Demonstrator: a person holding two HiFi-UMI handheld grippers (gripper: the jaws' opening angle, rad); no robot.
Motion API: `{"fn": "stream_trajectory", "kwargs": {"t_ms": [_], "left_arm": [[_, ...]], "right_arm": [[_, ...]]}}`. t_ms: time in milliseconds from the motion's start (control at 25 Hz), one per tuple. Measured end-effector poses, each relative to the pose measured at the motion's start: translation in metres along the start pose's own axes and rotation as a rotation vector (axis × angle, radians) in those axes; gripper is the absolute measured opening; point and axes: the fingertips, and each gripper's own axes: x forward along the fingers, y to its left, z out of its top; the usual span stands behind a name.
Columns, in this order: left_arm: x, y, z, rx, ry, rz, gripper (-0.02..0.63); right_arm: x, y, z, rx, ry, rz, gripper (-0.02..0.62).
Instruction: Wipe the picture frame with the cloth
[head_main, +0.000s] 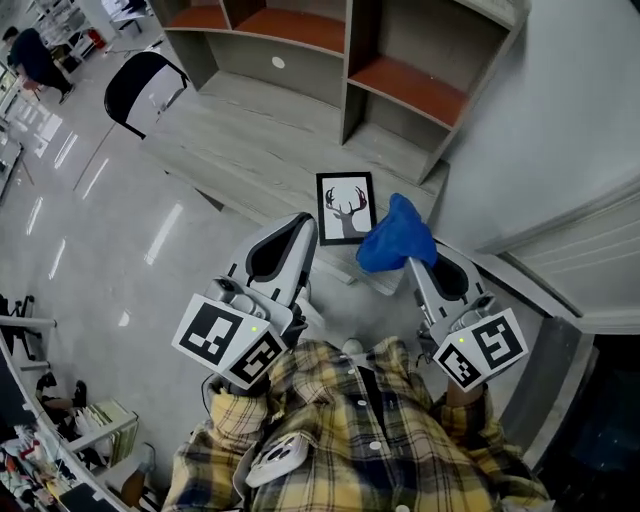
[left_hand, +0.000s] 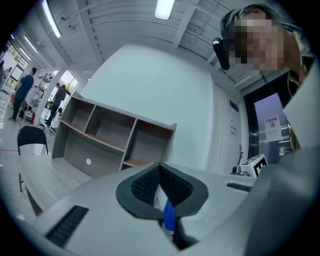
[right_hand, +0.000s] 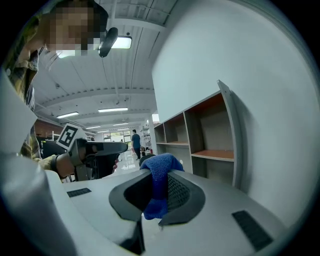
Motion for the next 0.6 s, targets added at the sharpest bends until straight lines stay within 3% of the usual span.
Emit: {"fn": "stream_trajectory", "kwargs": {"t_ms": [400, 600], "left_arm": [[0.052, 0.128, 0.038, -0.007, 0.070, -0.110, 0.005], [0.076, 0.175, 0.036, -0.025, 0.123, -0.158, 0.005]], "right_arm": [[0.123, -0.024, 0.021, 0.032, 0.024, -0.164, 0.041], [0.170, -0.032, 0.018, 0.041, 0.061, -0.219, 0.041]]}}
